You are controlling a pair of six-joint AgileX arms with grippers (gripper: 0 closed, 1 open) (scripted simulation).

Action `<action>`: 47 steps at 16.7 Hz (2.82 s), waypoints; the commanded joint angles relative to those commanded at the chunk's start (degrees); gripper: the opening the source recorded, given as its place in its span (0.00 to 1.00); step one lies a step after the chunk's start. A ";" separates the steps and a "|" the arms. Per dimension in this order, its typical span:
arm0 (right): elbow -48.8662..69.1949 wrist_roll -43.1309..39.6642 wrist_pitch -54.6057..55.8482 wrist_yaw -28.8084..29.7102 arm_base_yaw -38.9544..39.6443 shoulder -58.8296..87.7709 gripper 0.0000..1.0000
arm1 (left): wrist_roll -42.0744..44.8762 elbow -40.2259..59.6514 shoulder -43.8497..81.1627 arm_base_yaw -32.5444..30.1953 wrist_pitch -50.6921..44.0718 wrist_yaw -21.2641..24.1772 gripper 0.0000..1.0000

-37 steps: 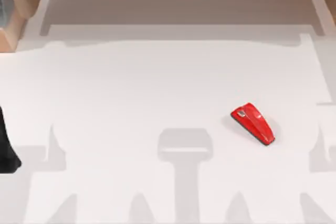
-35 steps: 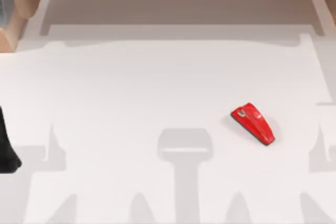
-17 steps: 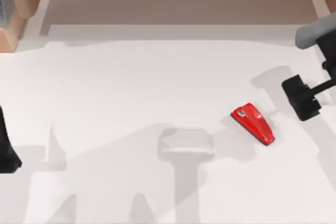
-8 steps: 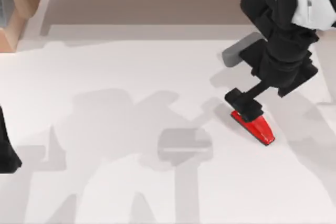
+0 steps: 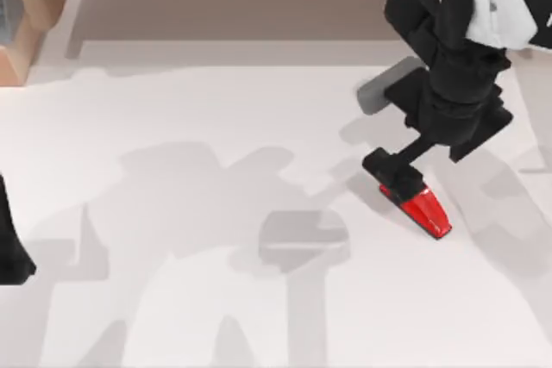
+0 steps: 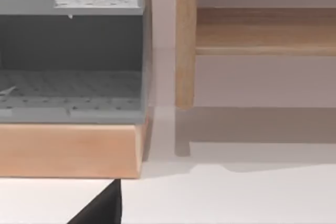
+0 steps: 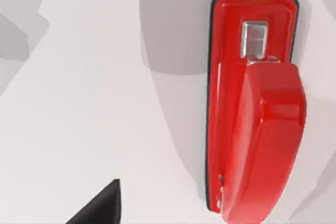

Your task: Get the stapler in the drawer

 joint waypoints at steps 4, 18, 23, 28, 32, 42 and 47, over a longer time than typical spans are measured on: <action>-3.62 0.04 6.02 0.01 0.21 2.15 1.00 | 0.00 0.00 0.00 0.00 0.00 0.00 1.00; -5.88 0.13 9.59 0.02 0.32 3.75 0.40 | 0.00 0.00 0.00 0.00 0.00 0.00 1.00; -5.88 0.13 9.59 0.02 0.32 3.75 0.02 | 0.00 0.00 0.00 0.00 0.00 0.00 1.00; -5.88 0.13 9.59 0.02 0.32 3.75 0.00 | 0.00 0.00 0.00 0.00 0.00 0.00 1.00; -5.86 0.16 9.56 0.07 0.17 3.64 0.00 | 0.00 0.00 0.00 0.00 0.00 0.00 1.00; -2.53 0.15 3.81 0.04 0.16 1.47 0.00 | 0.00 0.00 0.00 0.00 0.00 0.00 1.00; 1.83 -0.75 1.87 -1.53 -3.54 -1.66 0.00 | 0.00 0.00 0.00 0.00 0.00 0.00 1.00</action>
